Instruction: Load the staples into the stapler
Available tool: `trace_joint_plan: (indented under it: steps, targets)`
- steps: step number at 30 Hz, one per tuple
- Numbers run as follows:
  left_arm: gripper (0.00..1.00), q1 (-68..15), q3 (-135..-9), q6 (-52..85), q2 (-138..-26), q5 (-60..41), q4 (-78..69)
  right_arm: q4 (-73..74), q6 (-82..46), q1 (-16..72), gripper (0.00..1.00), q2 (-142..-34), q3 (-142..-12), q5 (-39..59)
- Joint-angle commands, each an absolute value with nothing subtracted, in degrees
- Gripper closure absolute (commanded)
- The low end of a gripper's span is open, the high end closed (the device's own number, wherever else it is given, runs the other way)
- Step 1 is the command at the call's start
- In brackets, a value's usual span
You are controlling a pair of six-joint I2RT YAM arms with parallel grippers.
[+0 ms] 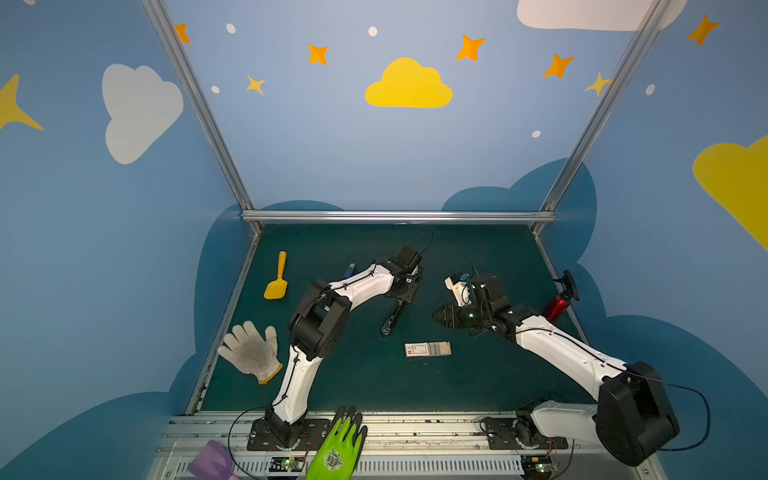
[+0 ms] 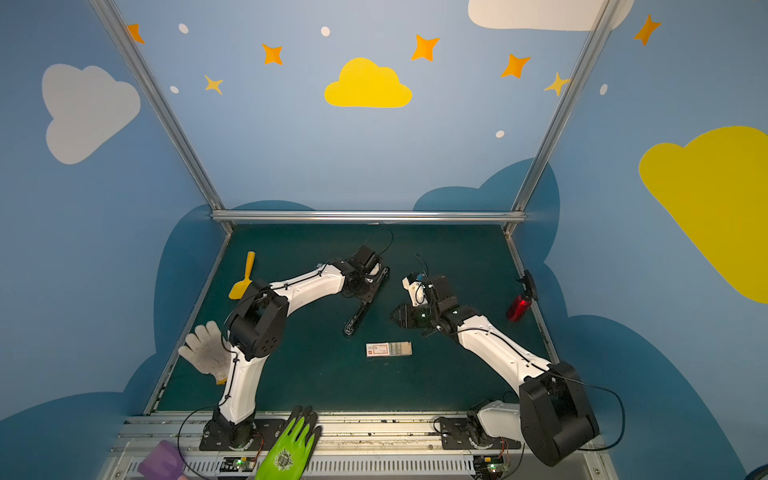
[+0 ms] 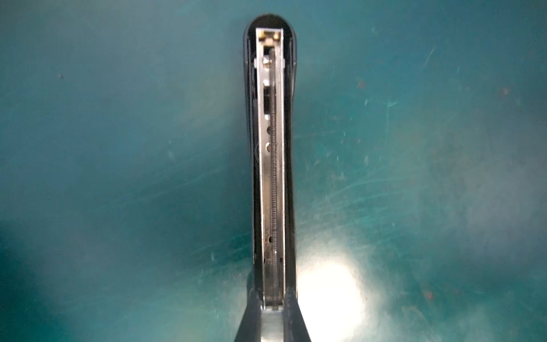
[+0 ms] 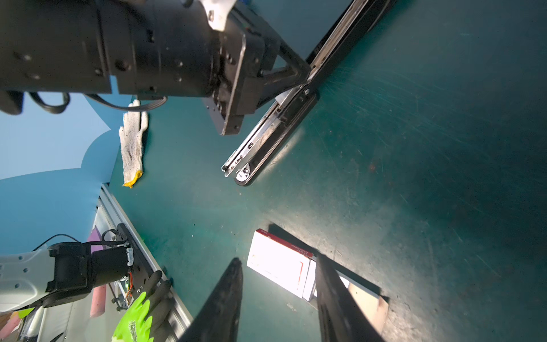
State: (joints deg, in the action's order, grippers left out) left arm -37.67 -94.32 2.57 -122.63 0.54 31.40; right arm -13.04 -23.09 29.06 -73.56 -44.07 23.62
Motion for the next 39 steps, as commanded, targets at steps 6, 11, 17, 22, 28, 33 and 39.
trace_joint_plan:
  steps: [6, 11, 17, 22, 28, 33, 39]
  targets:
    - [0.76, -38.47, -91.39, 2.89, -118.58, 2.33, 33.82, -12.08, -23.40, 28.83, 0.58, -72.50, -43.42, 24.26]
    - [0.72, -38.70, -89.63, 3.60, -116.27, 2.20, 33.78, -12.26, -23.43, 28.74, 0.58, -72.34, -43.42, 24.17]
    - [0.67, -38.50, -90.44, 3.82, -114.27, 2.04, 34.95, -12.26, -23.32, 28.65, 0.58, -72.03, -43.42, 23.91]
    - [0.60, -36.92, -95.74, 4.90, -117.23, 1.12, 38.13, -12.34, -23.36, 28.65, 0.58, -71.92, -43.33, 24.06]
    - [0.57, -35.13, -106.67, 5.62, -125.51, -0.04, 46.02, -12.63, -23.45, 28.56, 0.58, -71.47, -43.06, 23.90]
    - [0.56, -34.30, -112.07, 5.89, -130.06, -1.07, 49.76, -12.83, -23.31, 28.39, 0.58, -71.38, -43.15, 23.99]
    - [0.56, -34.01, -113.90, 5.93, -131.57, -2.64, 50.63, -12.48, -23.33, 28.30, 0.58, -72.29, -43.21, 24.77]
